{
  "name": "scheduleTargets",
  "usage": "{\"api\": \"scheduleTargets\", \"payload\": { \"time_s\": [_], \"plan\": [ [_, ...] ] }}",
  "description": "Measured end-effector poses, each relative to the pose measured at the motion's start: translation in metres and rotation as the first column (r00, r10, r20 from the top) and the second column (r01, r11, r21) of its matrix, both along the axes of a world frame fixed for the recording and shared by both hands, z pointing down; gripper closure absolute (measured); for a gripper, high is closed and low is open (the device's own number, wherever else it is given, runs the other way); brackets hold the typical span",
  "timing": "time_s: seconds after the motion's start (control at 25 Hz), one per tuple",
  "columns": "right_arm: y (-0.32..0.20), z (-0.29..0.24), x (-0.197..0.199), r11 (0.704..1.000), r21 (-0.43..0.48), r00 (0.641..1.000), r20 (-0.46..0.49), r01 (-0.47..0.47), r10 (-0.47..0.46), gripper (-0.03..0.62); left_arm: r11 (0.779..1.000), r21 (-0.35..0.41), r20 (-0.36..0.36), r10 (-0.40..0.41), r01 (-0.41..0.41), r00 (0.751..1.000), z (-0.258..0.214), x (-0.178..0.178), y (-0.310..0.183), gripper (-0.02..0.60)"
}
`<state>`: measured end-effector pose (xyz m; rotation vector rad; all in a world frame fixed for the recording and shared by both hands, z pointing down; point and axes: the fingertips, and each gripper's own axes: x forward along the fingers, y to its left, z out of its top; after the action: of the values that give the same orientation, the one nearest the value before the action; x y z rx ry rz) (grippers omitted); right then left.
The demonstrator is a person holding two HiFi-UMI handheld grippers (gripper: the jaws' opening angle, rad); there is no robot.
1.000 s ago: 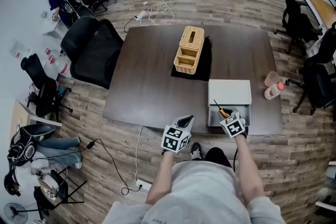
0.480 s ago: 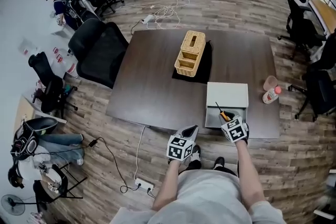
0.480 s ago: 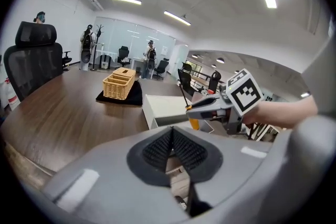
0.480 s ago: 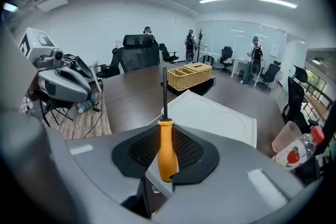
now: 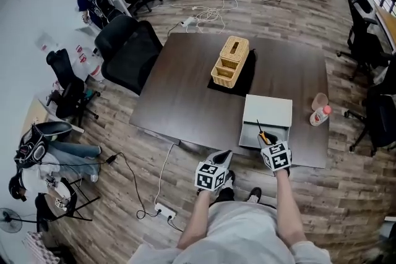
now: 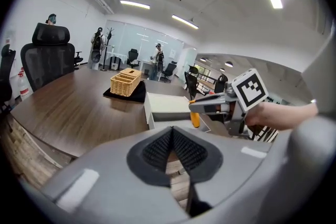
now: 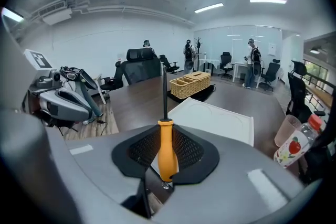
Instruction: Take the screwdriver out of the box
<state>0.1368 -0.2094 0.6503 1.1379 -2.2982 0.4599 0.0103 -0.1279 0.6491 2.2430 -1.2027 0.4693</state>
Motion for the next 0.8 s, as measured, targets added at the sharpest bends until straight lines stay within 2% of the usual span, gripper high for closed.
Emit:
{"api": "scheduleTargets", "payload": {
  "time_s": [0.44,0.8],
  "plan": [
    [0.031,-0.019,0.03,0.999,0.045,0.997,0.082,-0.005,0.002,0.522,0.999,0.019,0.011,-0.042,0.041,0.999,-0.007,0.037,0.033,0.528],
    [0.049,-0.019,0.048,0.997,0.081,0.986,0.166,-0.013,0.0,0.523,0.999,0.045,0.028,0.001,-0.002,1.0,0.0,0.081,0.043,0.528]
  ]
}}
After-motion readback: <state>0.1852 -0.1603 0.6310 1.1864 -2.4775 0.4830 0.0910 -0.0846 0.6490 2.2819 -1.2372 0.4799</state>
